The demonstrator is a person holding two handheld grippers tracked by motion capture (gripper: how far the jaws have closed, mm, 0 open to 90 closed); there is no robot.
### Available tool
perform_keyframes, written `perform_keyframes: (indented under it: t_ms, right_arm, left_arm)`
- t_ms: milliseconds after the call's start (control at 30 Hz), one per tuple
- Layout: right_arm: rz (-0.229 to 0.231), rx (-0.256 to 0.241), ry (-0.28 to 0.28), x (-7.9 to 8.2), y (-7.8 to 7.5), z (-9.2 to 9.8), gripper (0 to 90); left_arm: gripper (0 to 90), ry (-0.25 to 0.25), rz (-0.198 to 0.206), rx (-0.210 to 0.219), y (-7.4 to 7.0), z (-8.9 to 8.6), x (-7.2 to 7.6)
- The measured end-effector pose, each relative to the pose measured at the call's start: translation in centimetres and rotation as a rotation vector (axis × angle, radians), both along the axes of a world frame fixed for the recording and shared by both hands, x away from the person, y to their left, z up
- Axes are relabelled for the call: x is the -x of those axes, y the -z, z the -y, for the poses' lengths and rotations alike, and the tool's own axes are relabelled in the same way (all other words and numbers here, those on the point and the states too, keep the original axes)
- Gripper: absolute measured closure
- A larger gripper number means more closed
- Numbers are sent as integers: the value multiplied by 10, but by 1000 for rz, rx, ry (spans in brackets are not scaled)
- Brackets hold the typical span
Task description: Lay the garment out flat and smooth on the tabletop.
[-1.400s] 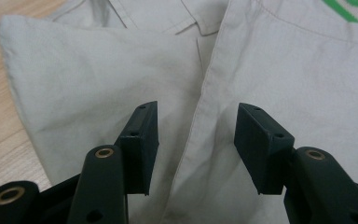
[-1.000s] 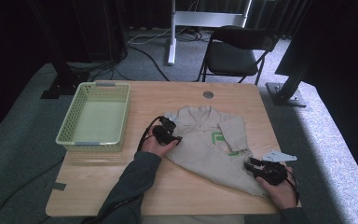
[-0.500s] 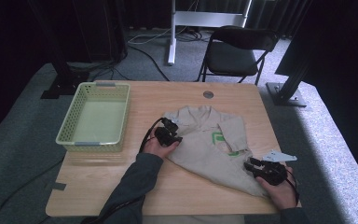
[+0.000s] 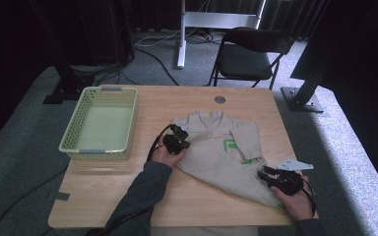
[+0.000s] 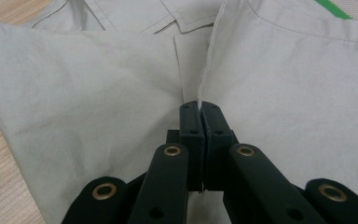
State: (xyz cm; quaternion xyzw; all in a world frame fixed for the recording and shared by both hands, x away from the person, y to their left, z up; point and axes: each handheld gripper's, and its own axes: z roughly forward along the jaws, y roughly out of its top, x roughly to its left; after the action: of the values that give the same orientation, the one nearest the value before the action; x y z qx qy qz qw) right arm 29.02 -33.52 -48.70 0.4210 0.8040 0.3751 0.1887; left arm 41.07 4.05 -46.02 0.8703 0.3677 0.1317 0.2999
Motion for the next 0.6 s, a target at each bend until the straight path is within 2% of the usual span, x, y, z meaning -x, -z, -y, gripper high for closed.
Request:
perform_keyframes:
  t_ms: [467, 600]
  right_arm:
    - [1, 1, 0, 0, 0, 0, 624]
    - [1, 1, 1, 0, 0, 0, 624]
  left_arm:
    - [899, 36, 9, 28, -7, -6, 9]
    - [900, 40, 14, 21, -10, -6, 12]
